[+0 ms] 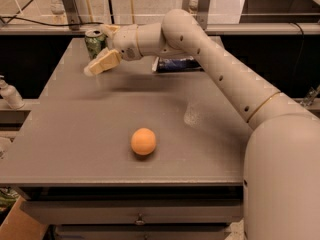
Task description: Knock green can over
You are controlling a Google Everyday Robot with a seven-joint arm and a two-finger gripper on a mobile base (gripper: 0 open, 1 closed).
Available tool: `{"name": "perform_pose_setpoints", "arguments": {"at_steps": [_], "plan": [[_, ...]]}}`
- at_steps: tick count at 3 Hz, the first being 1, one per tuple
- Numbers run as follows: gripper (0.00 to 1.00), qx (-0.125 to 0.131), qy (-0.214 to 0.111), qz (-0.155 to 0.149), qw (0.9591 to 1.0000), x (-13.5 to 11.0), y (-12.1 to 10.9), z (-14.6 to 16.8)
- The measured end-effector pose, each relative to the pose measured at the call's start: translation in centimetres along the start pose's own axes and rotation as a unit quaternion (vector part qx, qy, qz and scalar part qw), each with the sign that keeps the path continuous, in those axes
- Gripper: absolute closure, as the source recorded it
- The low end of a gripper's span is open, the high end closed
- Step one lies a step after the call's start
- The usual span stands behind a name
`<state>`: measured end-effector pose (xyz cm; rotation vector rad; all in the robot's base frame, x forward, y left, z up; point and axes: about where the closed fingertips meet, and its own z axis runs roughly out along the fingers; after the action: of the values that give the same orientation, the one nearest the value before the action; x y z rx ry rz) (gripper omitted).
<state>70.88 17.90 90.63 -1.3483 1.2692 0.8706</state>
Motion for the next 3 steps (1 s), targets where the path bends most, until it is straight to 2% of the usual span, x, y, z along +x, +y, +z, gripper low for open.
{"name": "perform_pose_setpoints", "arguments": {"at_steps": [2,3], "plan": [[0.00,-0.050,0.015,0.000,0.9986,-0.6,3.5,0.1],[0.00,-0.063,0.004,-0.020,0.9978,-3.1,5.3,-1.3]]}}
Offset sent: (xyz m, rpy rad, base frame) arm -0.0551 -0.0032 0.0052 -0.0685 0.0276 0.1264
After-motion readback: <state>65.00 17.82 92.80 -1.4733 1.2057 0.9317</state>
